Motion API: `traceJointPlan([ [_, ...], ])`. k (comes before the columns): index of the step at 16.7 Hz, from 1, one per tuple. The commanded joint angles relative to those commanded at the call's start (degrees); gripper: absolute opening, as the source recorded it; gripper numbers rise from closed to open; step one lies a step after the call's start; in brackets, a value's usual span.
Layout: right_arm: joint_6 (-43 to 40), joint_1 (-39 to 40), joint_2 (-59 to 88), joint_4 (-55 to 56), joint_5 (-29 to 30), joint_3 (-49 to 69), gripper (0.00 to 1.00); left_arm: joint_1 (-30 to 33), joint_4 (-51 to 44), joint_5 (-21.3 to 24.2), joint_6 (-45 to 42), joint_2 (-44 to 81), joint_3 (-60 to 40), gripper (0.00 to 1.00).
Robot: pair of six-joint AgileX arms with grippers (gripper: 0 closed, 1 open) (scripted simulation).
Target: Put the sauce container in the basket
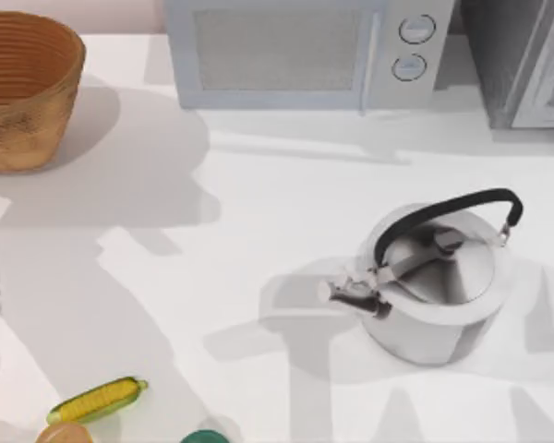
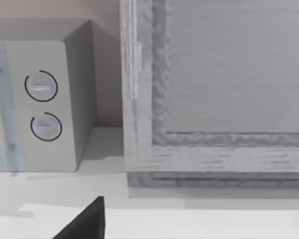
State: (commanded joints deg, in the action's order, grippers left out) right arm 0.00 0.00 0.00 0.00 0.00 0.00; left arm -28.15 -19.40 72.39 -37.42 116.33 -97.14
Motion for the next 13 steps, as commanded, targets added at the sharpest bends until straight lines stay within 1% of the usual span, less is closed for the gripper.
traceJointPlan([
  [5,0.0,0.0,0.0,0.0,0.0,0.0,1.0,1.0,2.8,-1.4,2.0,0.8,1.0,0.0],
  [13,0.0,0.0,0.0,0.0,0.0,0.0,1.0,6.5,16.0,-4.7,9.1,3.5,3.1,0.0],
])
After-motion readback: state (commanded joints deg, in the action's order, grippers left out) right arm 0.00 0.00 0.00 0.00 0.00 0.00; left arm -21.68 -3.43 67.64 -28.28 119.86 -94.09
